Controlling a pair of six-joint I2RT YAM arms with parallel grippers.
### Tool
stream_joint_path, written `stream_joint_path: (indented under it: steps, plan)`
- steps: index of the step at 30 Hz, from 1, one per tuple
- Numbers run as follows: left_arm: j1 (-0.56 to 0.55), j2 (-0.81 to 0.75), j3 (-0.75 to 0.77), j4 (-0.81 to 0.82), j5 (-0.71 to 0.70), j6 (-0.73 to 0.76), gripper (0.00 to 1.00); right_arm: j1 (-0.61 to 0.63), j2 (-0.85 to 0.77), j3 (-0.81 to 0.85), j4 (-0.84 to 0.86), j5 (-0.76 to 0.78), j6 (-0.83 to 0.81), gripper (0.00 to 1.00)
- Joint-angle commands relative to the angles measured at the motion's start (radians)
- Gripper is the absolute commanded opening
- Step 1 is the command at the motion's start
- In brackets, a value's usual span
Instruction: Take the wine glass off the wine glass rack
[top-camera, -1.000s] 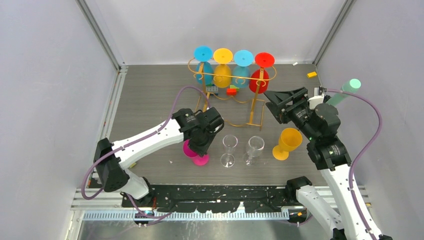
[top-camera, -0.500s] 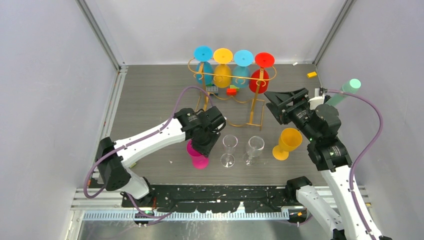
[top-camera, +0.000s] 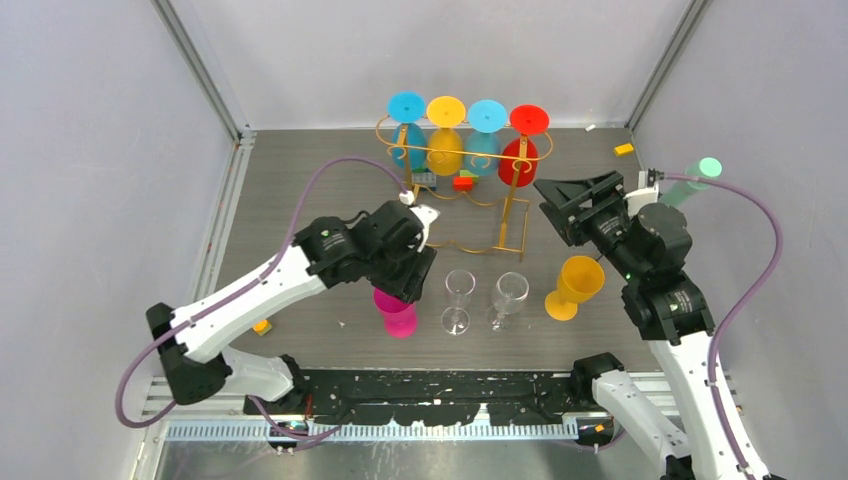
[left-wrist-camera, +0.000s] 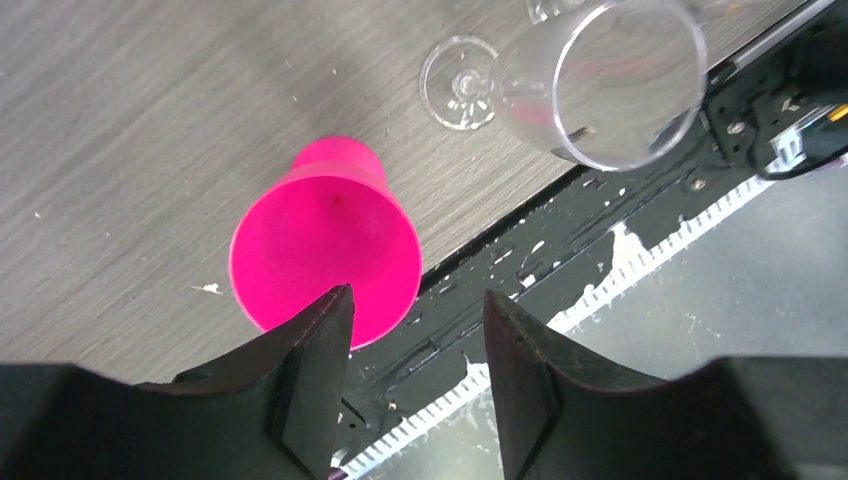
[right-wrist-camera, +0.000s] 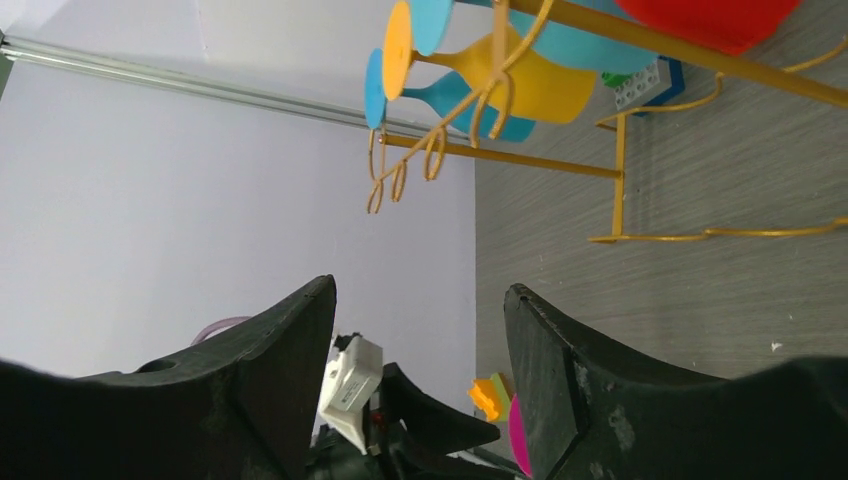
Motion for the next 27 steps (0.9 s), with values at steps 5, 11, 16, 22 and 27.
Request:
stream_joint_path:
  steps: [5, 11, 16, 22, 27]
  plan:
    - [-0.002, -0.235, -0.053, 0.236, -0.089, 0.063, 0.81, 0.001, 0.159, 0.291, -0.141, 0.118, -0.265, 0.68]
    - [-0.002, -0.424, -0.182, 0.415, -0.182, 0.077, 1.00, -0.002, 0.398, 0.485, -0.221, 0.240, -0.415, 0.68]
    - [-0.002, -0.547, -0.281, 0.551, -0.184, 0.104, 1.00, -0.018, 0.533, 0.594, -0.250, 0.330, -0.464, 0.67]
    - [-0.003, -0.571, -0.312, 0.564, -0.202, 0.110, 1.00, -0.045, 0.655, 0.665, -0.232, 0.348, -0.481, 0.55]
    - [-0.003, -0.556, -0.310, 0.544, -0.207, 0.106, 1.00, -0.096, 0.681, 0.630, -0.134, 0.285, -0.474, 0.59]
